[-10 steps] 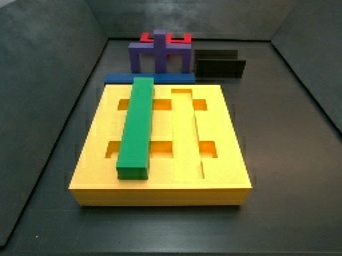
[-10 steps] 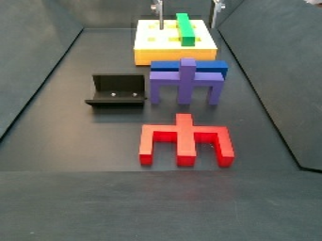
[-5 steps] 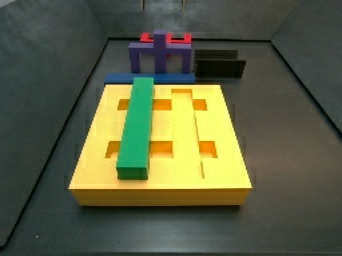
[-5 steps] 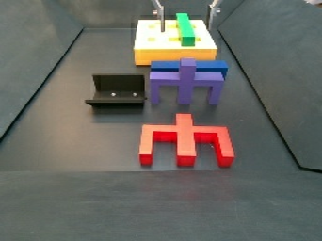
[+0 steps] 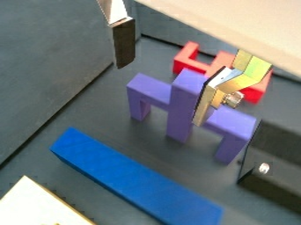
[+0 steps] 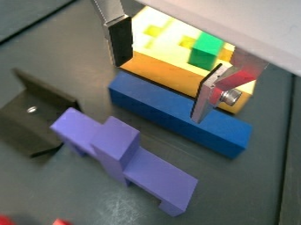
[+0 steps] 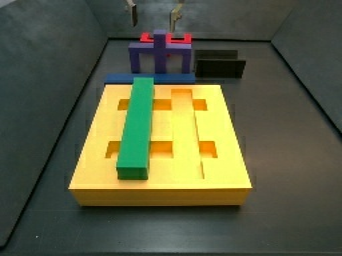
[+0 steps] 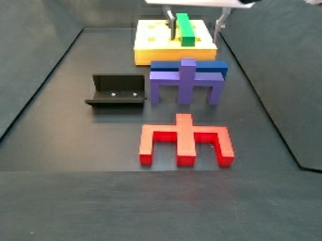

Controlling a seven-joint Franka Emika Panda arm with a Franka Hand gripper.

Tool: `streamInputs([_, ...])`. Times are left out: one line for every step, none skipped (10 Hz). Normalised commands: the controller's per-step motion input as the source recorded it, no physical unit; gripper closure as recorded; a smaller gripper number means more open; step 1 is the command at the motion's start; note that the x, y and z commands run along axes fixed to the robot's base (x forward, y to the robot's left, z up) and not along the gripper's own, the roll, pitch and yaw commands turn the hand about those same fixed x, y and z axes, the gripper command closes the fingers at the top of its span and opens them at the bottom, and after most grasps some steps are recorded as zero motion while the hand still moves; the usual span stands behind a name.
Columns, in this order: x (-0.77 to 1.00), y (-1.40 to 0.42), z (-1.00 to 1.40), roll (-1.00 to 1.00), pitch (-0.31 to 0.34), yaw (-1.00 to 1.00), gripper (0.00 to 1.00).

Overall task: Pick up the blue object. Move up. Move to above the board. Insert the blue object.
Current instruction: Pick up the blue object.

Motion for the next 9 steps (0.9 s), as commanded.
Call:
streamInputs([-0.09,-0.39,-0.14,-0.08,-0.019,-0.67,0.0])
streamInputs([0.0,-0.26,-0.17,-0.03,-0.034,-0.84,0.0])
streamInputs([0.0,-0.21,-0.25,0.08,0.02,-0.93,0.0])
streamInputs([0.0,-0.22,-0.3,0.06,0.01,-0.93,0.0])
streamInputs([0.0,-0.26,-0.33,0.0,0.0,-0.93,0.0])
streamInputs([0.0,-0.28,-0.3,0.0,0.0,-0.92,0.0])
streamInputs([0.0,-0.37,-0.13,0.02,0.0,-0.85,0.0])
streamInputs([0.01,-0.33,-0.12,0.1,0.0,-0.77,0.0])
streamInputs([0.15,-0.19,-0.06,0.2,0.051,-0.63,0.0])
